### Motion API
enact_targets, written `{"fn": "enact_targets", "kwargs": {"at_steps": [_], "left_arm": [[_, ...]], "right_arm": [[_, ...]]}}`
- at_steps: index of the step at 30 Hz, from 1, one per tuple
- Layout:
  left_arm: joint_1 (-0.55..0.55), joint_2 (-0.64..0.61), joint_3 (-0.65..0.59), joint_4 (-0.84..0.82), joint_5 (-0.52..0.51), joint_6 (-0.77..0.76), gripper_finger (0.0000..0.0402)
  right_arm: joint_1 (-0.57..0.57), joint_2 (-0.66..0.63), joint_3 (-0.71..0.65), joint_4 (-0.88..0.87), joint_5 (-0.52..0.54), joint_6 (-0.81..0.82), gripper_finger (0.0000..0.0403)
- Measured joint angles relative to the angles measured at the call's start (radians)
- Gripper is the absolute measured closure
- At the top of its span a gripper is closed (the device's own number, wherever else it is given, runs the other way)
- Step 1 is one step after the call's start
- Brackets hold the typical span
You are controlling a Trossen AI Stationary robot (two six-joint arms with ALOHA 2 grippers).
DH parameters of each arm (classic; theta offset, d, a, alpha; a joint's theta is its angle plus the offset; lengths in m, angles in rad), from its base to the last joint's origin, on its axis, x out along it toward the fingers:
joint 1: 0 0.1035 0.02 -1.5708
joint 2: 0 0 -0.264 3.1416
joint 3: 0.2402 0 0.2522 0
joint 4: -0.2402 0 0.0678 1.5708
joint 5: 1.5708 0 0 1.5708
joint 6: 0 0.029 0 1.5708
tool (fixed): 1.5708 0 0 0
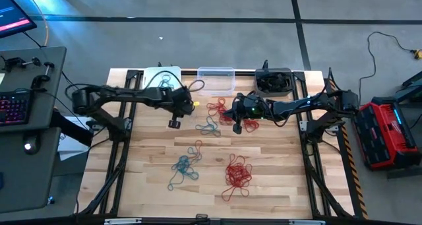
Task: Sort rubber bands into baskets
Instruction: Put the blue rubber band into the white bin
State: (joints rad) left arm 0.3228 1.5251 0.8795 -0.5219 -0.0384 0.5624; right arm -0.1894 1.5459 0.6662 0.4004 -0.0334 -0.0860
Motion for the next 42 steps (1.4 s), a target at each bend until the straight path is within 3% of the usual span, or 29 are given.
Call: {"fn": "enact_targets", "kwargs": {"at_steps": [4, 10, 17, 21, 28, 42], "left_arm": [[0.017, -0.113, 0.015, -0.043, -0.027, -0.103, 0.0401], [0.064, -0.254, 0.048, -0.131, -0.222, -0.226, 0.0401], [0.228, -0.328, 0.066, -0.154, -0.314, -0.272, 0.0401], [0.352, -0.307, 0.066, -0.123, -0.308, -0.238, 0.0401], [0.507, -0.191, 0.066, -0.069, -0.206, -0.219, 0.0401], [0.570, 0.026, 0.065, -0.021, -0.175, -0.244, 0.0395]], "right_arm": [[0.000, 0.000, 0.000, 0.001, 0.000, 0.000, 0.0403], [0.000, 0.000, 0.000, 0.015, 0.000, 0.000, 0.0403], [0.000, 0.000, 0.000, 0.015, 0.000, 0.000, 0.0403], [0.000, 0.000, 0.000, 0.015, 0.000, 0.001, 0.0403], [0.000, 0.000, 0.000, 0.015, 0.000, 0.007, 0.0403], [0.000, 0.000, 0.000, 0.007, 0.000, 0.008, 0.0403]]}}
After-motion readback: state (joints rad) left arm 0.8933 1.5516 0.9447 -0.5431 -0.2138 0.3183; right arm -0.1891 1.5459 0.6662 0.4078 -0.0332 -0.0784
